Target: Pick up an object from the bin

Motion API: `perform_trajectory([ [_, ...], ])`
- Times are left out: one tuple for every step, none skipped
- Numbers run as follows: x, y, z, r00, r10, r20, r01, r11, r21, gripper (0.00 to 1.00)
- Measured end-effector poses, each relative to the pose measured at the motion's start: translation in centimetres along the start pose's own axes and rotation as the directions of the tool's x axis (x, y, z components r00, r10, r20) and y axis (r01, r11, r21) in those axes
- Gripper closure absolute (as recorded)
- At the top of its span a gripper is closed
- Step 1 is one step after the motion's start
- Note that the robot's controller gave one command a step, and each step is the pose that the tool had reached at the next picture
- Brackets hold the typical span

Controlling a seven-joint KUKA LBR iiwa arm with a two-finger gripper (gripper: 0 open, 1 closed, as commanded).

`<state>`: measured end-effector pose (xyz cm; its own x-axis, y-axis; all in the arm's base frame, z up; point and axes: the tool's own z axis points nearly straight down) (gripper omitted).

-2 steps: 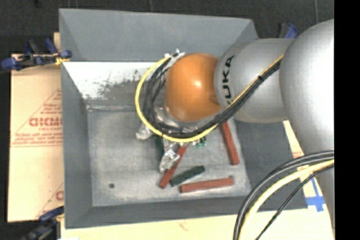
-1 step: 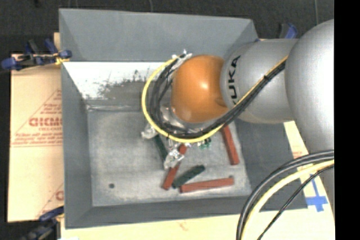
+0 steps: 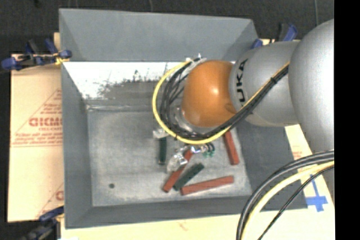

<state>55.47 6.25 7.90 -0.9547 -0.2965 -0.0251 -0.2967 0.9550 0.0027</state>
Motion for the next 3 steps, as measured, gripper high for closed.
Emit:
perform_trajectory([
  [5.3,-1.4,-0.3,0.694,-0.72,0.013,0.72,0.694,0.005,1.0],
  [5.3,-1.5,-0.3,0.697,-0.717,0.012,0.717,0.697,0.005,1.0],
  [7.0,-1.1,-19.6,0.725,-0.689,-0.02,0.689,0.725,-0.018,1.0],
])
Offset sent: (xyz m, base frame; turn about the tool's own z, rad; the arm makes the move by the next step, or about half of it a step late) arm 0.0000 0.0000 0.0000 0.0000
